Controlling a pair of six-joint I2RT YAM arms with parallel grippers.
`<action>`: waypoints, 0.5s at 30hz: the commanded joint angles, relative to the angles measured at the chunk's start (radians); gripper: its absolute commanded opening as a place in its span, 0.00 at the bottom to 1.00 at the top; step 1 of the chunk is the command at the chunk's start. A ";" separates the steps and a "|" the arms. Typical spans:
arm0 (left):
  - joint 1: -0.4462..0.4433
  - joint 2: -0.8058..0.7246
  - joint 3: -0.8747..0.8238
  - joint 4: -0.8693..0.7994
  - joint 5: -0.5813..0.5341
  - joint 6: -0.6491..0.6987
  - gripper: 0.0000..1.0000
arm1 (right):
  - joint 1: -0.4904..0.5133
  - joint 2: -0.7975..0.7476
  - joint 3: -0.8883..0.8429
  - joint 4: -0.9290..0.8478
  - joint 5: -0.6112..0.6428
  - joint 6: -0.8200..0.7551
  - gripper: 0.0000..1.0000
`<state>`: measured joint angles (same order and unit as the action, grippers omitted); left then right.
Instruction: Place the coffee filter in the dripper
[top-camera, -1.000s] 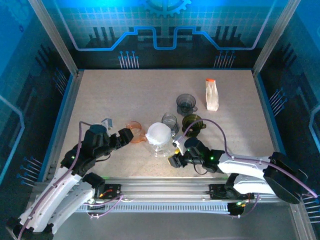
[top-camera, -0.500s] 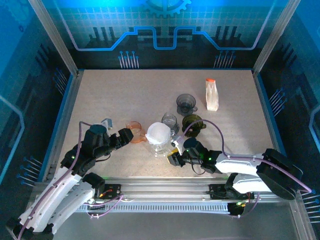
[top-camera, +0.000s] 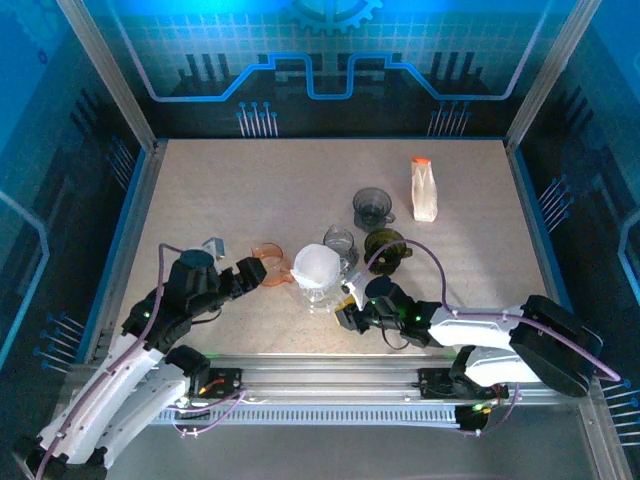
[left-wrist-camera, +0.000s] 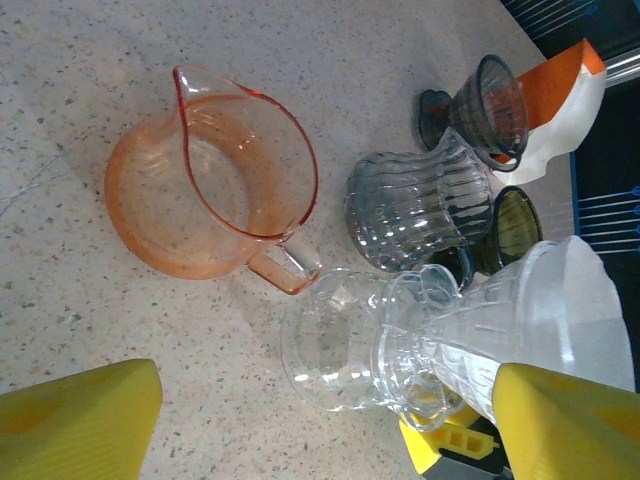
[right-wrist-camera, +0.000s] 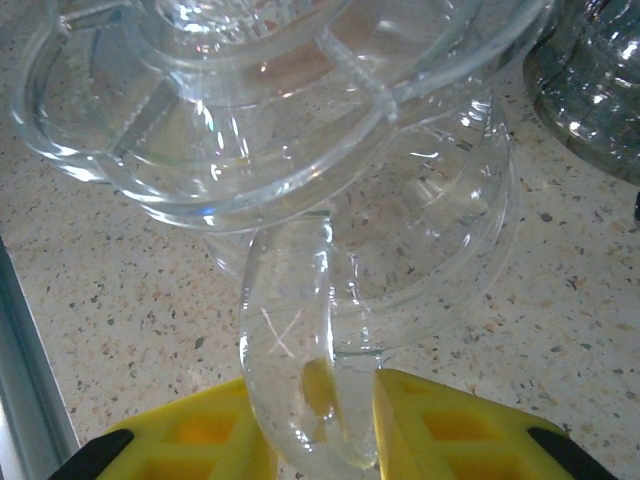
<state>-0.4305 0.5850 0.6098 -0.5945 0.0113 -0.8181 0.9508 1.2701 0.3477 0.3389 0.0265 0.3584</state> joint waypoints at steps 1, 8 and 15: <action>0.010 -0.016 -0.025 -0.023 -0.030 -0.029 0.86 | 0.016 0.014 0.026 0.042 0.050 -0.006 0.28; 0.015 -0.035 -0.052 -0.038 -0.035 -0.052 0.86 | 0.024 0.047 0.053 0.069 0.089 -0.002 0.27; 0.022 -0.069 -0.081 -0.060 -0.039 -0.079 0.86 | 0.032 0.098 0.084 0.105 0.158 0.011 0.27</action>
<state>-0.4206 0.5346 0.5465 -0.6273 -0.0113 -0.8711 0.9665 1.3476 0.3962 0.3801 0.1246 0.3588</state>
